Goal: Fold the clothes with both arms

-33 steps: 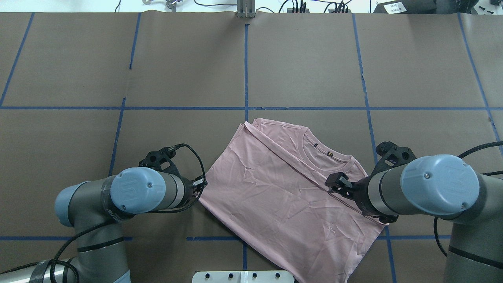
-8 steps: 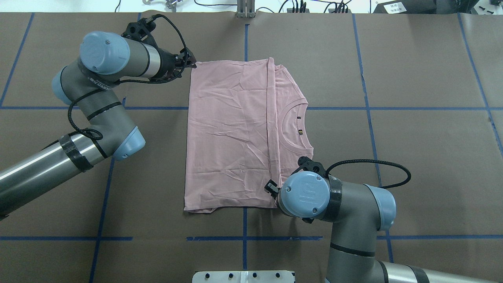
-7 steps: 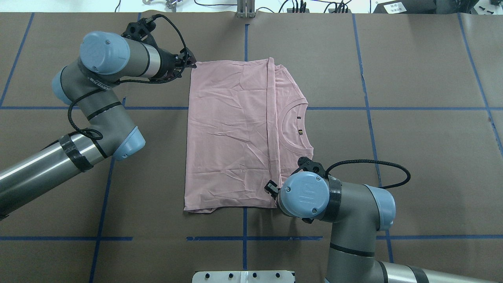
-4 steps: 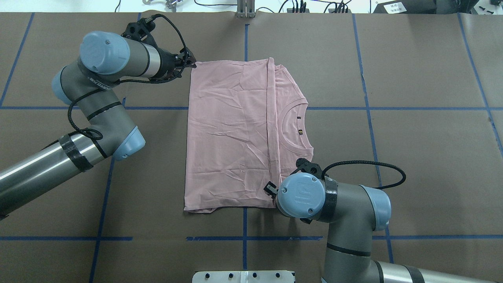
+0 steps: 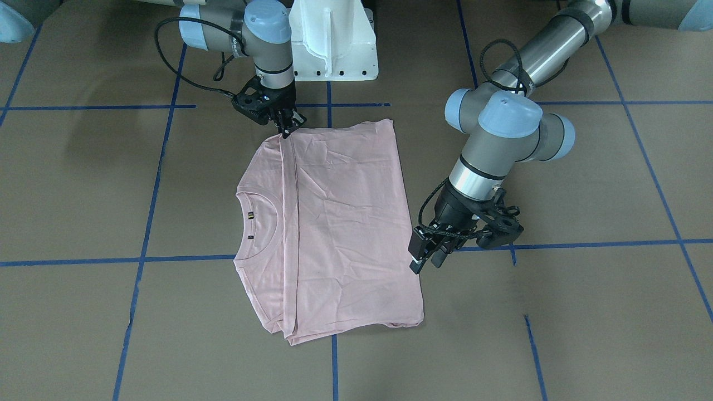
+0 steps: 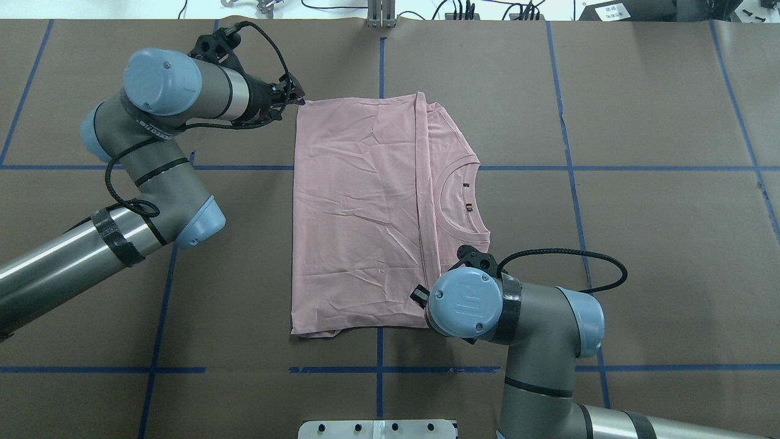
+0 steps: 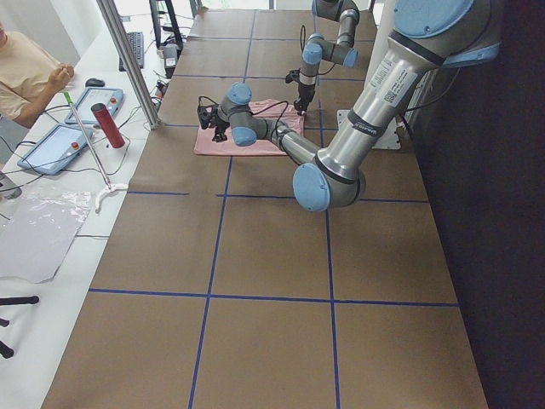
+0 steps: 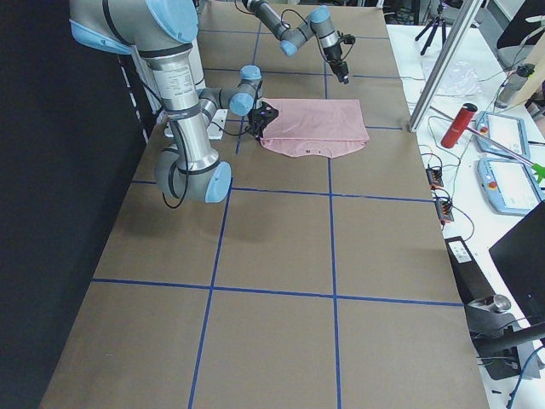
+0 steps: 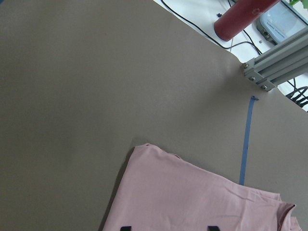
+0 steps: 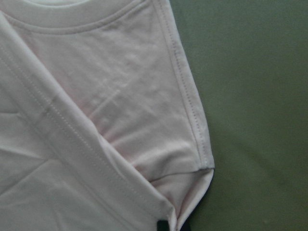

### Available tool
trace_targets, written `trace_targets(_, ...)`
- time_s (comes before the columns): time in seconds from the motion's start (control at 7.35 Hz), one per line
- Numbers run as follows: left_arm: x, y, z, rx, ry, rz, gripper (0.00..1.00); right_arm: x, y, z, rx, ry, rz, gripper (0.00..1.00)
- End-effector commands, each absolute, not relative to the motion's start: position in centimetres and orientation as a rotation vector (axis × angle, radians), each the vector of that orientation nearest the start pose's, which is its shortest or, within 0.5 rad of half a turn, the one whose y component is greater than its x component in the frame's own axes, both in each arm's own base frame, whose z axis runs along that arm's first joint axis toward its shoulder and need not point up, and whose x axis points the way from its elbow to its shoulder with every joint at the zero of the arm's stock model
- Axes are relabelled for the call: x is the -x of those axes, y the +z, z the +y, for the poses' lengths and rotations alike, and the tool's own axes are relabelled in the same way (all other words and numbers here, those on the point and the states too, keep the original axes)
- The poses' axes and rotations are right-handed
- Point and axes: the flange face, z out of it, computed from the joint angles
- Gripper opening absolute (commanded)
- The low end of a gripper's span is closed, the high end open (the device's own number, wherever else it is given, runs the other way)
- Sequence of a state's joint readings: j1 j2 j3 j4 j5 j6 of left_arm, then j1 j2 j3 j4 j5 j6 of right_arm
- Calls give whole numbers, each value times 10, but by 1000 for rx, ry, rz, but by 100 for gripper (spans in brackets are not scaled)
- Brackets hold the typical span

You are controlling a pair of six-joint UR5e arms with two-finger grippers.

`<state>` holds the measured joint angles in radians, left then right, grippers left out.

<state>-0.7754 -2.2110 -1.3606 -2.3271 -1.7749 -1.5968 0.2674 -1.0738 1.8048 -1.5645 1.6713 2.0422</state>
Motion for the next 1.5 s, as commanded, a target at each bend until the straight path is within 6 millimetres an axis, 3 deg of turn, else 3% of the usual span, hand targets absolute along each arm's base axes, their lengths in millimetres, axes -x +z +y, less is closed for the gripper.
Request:
trace_targets(0.0,-448,283,-598,-268,-586,1186,61,576,273,-289,192,662,-752,0)
trace_targets(0.27,-442,273,-588,-246,-616,1221,61,561,260,-291,227,655,-778,0)
trace_targets(0.41,-430,282,-552,-211,-625,1253,61,555,254,-289,229,652,-791,0)
trace_targets(0.54,-435,291,-496,-132,-631,1278,61,547,248,-287,229,650,-808,0)
trace_targets(0.82,-455,290,-382,-3,-651,1252,64,539,246,-287,229,651,-818,0)
trace_targets(0.95,-466,293,-339,36,-624,1194,68,539,247,-287,229,651,-818,0)
trace_targets(1.36,-515,314,-272,106,-656,1109,69,539,246,-287,229,651,-819,0)
